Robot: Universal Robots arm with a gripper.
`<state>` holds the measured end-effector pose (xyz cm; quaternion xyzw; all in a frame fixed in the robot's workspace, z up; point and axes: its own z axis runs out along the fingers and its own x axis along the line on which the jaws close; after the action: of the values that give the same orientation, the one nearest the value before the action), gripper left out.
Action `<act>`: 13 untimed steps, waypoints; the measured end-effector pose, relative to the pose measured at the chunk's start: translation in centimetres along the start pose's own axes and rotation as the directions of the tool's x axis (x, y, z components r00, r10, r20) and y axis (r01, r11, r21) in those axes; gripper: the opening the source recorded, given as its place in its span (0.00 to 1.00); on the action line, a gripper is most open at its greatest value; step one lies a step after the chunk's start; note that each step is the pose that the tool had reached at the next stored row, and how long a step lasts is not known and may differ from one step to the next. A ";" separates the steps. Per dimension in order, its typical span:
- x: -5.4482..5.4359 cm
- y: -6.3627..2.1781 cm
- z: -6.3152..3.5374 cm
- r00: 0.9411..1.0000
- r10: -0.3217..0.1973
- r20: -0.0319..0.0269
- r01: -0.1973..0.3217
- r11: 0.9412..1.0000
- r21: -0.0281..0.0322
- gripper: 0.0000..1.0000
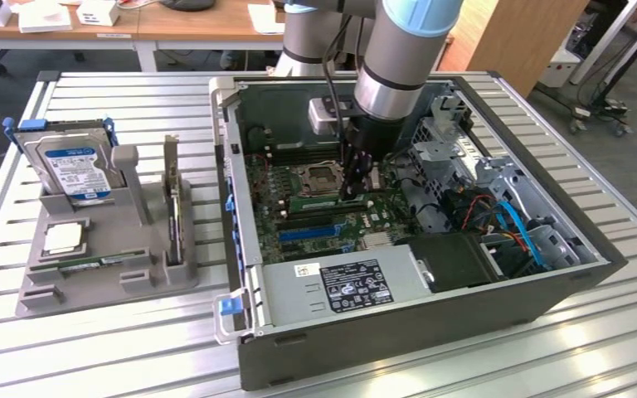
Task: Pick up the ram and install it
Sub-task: 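Insert the ram into the slot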
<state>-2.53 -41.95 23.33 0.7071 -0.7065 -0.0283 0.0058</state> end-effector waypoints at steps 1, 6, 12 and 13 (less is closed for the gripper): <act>0.0 0.00 0.02 1.000 0.000 0.000 0.000 1.000 0.000 0.11; -0.1 0.00 0.06 1.000 0.000 0.000 0.000 1.000 0.000 0.11; -0.1 0.00 0.16 1.000 0.000 0.000 0.000 1.000 0.000 0.11; -0.1 0.00 0.16 1.000 0.000 0.000 0.000 1.000 0.000 0.11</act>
<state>-2.54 -41.86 23.17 0.7072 -0.7064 -0.0282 0.0059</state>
